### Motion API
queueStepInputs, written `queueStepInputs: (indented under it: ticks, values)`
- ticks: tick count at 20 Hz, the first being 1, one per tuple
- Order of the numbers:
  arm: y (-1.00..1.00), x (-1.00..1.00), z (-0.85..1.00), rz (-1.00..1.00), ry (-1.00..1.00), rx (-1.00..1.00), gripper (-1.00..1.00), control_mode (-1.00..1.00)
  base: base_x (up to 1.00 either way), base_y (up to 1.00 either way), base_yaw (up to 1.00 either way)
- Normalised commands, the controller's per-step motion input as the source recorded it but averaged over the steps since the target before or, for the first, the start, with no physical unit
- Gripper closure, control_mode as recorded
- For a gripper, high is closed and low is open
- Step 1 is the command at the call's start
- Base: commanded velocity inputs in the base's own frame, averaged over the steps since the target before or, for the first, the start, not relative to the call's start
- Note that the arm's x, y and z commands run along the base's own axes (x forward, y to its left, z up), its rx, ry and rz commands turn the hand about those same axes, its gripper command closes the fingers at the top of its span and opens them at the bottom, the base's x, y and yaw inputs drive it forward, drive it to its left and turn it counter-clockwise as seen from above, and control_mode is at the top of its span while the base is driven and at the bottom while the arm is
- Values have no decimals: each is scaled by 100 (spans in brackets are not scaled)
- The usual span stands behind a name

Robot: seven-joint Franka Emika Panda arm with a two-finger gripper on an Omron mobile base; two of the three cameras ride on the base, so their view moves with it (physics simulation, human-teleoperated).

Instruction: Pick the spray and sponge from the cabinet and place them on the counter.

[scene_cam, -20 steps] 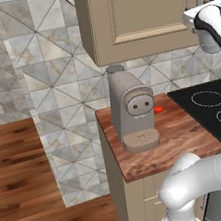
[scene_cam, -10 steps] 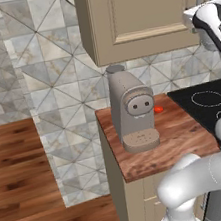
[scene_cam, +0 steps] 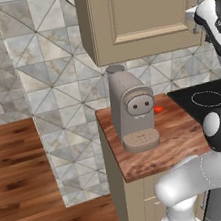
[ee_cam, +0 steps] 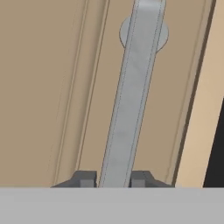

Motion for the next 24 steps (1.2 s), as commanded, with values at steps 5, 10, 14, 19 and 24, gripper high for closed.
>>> queueStepInputs:
  ticks: [5,10,14,19,24]
  values:
    - [-10,-17,0,0,14,-5,100,-100,0,0,0]
    - [-16,-31,0,-1,14,-5,100,-100,0,0,0]
    - [-17,-48,0,-9,16,-6,100,-100,0,0,0]
    - [-11,-51,0,-13,16,-7,100,-100,0,0,0]
    - [-6,-56,-2,-15,15,-7,100,-100,0,0,0]
